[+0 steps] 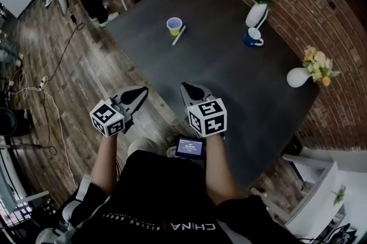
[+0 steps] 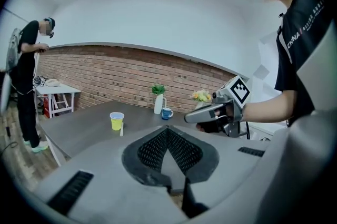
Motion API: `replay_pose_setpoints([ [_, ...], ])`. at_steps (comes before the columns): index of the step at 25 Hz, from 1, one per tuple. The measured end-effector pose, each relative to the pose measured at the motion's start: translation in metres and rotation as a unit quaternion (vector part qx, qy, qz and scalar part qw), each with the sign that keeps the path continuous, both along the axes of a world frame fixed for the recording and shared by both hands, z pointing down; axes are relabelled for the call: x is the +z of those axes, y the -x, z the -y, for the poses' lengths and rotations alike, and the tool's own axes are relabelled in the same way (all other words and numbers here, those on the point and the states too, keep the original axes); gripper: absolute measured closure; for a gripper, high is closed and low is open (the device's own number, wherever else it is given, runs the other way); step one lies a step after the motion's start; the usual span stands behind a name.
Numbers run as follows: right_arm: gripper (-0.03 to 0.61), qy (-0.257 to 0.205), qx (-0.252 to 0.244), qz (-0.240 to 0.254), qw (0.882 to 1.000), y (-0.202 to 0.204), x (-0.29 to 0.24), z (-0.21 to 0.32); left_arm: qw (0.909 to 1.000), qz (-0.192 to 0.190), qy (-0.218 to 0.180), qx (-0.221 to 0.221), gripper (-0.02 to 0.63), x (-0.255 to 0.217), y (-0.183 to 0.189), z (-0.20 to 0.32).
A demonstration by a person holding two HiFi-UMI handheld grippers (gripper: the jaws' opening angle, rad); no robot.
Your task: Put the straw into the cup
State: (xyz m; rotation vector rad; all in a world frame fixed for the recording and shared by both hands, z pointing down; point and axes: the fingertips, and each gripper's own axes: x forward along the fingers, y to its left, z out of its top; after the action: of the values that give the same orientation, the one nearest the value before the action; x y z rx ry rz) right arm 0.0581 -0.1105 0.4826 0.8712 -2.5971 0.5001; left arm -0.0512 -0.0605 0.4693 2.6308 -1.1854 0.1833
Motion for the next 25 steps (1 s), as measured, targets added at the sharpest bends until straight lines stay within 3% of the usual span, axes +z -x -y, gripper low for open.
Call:
replay_pose_setpoints([
  [5, 0.572, 0.009, -0.006, -0.012, 1.0, 0.016, 0.012, 0.027, 0.9997, -0.013, 0.006, -0.02, 0.611, 0.007, 0.022, 0.025],
  [10, 0.572, 0.017, 0.012, -0.015, 1.0, 0.036, 0.02, 0.06, 0.9998, -0.011, 0.014, -0.011, 0.611, 0.016, 0.049, 0.058],
  [16, 0.572, 0.018, 0.052, -0.021, 0.998, 0.065, 0.024, 0.111, 0.9995, -0.013, 0.016, 0.026, 0.611, 0.023, 0.083, 0.123],
  [25, 0.572, -0.006, 0.098, -0.053, 0.994, 0.104, 0.009, 0.183, 0.9908, 0.0, 0.013, 0.135, 0.611, 0.02, 0.096, 0.198],
])
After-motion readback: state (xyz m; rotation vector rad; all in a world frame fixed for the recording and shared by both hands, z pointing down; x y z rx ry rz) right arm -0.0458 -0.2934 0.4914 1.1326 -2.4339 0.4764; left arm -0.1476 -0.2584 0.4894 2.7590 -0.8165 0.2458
